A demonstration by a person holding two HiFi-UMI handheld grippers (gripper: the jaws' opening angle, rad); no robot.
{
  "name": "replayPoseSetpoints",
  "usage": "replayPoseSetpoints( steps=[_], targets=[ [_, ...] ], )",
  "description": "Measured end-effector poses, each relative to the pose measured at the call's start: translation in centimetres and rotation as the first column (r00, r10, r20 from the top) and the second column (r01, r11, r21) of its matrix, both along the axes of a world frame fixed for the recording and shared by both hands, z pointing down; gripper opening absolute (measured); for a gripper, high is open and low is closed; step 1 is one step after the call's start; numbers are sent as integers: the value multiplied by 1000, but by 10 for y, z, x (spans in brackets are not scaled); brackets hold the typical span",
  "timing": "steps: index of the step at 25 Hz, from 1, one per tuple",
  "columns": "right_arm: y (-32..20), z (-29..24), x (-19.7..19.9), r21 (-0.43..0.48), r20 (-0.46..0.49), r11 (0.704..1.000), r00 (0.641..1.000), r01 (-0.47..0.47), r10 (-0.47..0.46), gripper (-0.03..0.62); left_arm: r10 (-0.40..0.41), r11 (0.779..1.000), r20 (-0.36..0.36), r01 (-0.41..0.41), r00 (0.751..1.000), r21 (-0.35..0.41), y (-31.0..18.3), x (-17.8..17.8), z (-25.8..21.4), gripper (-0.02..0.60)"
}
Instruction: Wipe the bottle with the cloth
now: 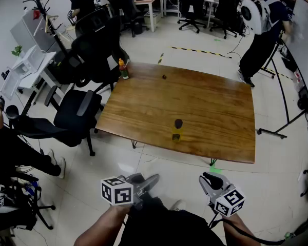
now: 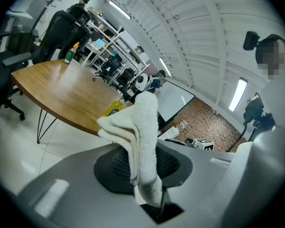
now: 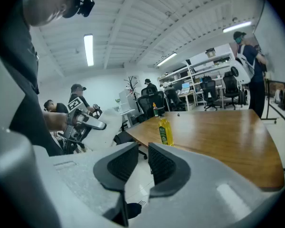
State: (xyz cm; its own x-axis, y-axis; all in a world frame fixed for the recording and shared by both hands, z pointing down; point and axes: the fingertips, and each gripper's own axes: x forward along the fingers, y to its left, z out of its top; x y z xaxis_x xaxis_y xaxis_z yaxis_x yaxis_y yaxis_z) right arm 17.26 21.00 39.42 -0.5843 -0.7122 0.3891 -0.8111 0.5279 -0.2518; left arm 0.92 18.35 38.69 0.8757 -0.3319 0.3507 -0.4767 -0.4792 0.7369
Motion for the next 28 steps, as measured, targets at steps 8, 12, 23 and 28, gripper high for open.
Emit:
replayPoseSetpoints(
  steps=[8,12,23,28],
  targets=[
    [-119,4,-43,72,-155,997,988,18,-6,94,57,998,-30,-57,998,17,-118,-45,13,104],
    [-172,9,-55,65,-246,998,969,13,4,117,138,990,-58,-138,989,4,-158,-52,17,104],
    [-222,34,-72,17,-318,990,940,139,-126,169,151,976,-177,-175,972,-127,-203,-31,51,104],
    [-226,30,-76,27,-294,984,942,176,-161,167,109,973,-235,-152,966,-175,-209,-15,58,104]
  ],
)
